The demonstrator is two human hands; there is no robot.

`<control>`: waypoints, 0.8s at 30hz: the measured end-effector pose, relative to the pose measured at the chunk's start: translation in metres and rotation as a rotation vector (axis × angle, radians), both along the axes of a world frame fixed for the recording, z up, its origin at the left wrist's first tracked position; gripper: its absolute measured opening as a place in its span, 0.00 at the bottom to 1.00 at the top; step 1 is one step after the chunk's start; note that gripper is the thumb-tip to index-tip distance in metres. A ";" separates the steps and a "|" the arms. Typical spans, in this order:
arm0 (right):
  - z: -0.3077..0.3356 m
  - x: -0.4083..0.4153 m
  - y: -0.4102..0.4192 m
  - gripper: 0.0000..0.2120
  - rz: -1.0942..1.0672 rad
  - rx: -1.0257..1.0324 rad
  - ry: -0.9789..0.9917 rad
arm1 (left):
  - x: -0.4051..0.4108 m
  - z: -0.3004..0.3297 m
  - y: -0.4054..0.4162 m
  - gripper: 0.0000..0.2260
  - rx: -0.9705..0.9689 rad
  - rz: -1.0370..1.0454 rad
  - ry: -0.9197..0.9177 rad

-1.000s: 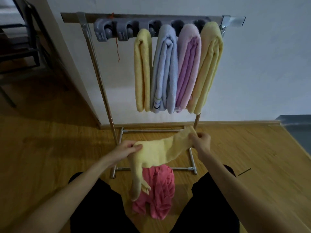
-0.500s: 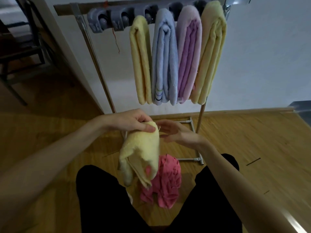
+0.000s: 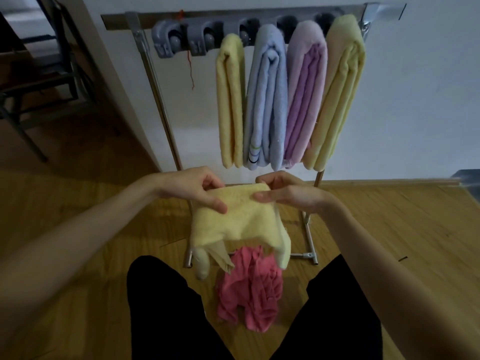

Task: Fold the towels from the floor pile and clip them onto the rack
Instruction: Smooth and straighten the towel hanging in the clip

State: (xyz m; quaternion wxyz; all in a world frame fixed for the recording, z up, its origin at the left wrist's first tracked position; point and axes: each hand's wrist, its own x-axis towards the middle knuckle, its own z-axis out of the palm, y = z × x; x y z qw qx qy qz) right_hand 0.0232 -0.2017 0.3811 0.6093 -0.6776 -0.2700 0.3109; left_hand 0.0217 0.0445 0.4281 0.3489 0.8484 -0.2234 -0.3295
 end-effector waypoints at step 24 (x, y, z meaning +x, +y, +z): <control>0.055 0.056 0.019 0.21 0.317 -0.845 -0.576 | 0.016 0.006 0.034 0.12 0.381 -0.078 -0.559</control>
